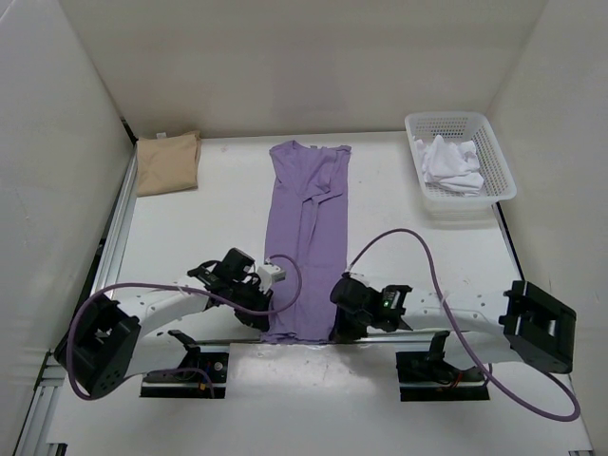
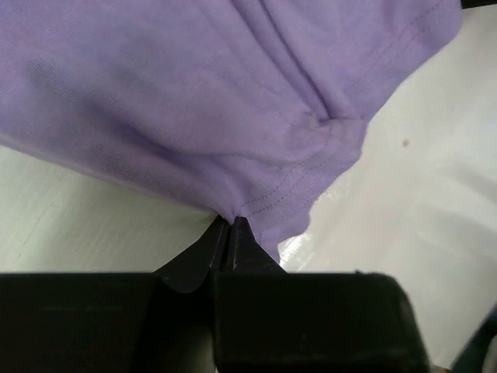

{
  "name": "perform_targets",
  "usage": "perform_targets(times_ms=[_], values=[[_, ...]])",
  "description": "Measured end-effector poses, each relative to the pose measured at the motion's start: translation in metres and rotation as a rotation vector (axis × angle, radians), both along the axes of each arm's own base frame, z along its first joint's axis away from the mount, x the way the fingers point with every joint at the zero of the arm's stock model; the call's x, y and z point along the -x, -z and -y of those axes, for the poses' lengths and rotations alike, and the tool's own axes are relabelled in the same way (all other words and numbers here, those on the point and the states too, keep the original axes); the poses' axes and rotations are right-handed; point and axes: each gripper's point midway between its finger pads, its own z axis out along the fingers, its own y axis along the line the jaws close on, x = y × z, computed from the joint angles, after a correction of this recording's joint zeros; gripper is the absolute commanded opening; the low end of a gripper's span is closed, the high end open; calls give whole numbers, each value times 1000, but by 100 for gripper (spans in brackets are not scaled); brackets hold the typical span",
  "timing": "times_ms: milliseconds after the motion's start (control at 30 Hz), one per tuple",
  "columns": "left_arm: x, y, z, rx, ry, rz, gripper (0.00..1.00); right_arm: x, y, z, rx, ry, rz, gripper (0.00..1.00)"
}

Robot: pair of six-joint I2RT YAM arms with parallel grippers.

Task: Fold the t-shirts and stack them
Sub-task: Grab the bottom of the folded rectangular tshirt with both arms, then fold the folded rectangular tshirt in 1/3 of the way

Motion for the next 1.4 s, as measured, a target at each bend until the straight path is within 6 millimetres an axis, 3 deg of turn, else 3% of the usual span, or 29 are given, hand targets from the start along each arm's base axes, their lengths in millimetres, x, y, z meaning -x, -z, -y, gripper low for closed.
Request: perform_targets(times_ms=[67, 133, 267, 367, 500, 633, 833, 900, 967, 1033, 1067, 1167, 1267, 1300, 1400], values=[[-4, -7, 1, 0, -10, -21, 10, -9, -13, -1, -12, 3, 21, 0], [-17, -24, 6, 17, -36, -30, 10, -31, -36, -2, -50, 40, 67, 0], [-81, -76, 16, 94, -139, 32, 10, -96, -90, 2, -136, 151, 198, 0], [-132, -98, 5, 127, -248, 63, 10, -143, -110, 11, -122, 197, 272, 0], [-189, -103, -13, 111, -363, 34, 10, -201, -100, 23, -32, 205, 274, 0], [-251, -106, -12, 116, -397, 51, 10, -257, -90, 24, 2, 202, 260, 0], [-302, -88, -6, 109, -409, 41, 10, -328, -85, 22, -34, 202, 254, 0], [-314, -77, -7, 103, -417, 26, 10, -340, -76, 23, -44, 203, 234, 0], [-326, -68, -8, 101, -423, 17, 14, -346, -62, 25, -48, 207, 195, 8], [-334, -58, -10, 96, -428, 9, 35, -353, -49, 23, -57, 203, 158, 29], [-336, -53, -11, 92, -433, 2, 51, -358, -44, 23, -59, 201, 144, 33], [-343, -44, -19, 75, -455, -17, 66, -379, -34, 22, -52, 201, 135, 38], [-362, -47, -30, 61, -486, 23, 69, -396, -38, 31, -45, 229, 156, 46], [-369, -53, -34, 59, -498, 46, 65, -398, -42, 37, -38, 241, 164, 49], [-382, -73, -46, 32, -534, 122, 62, -392, -56, 53, -19, 258, 194, 58]])
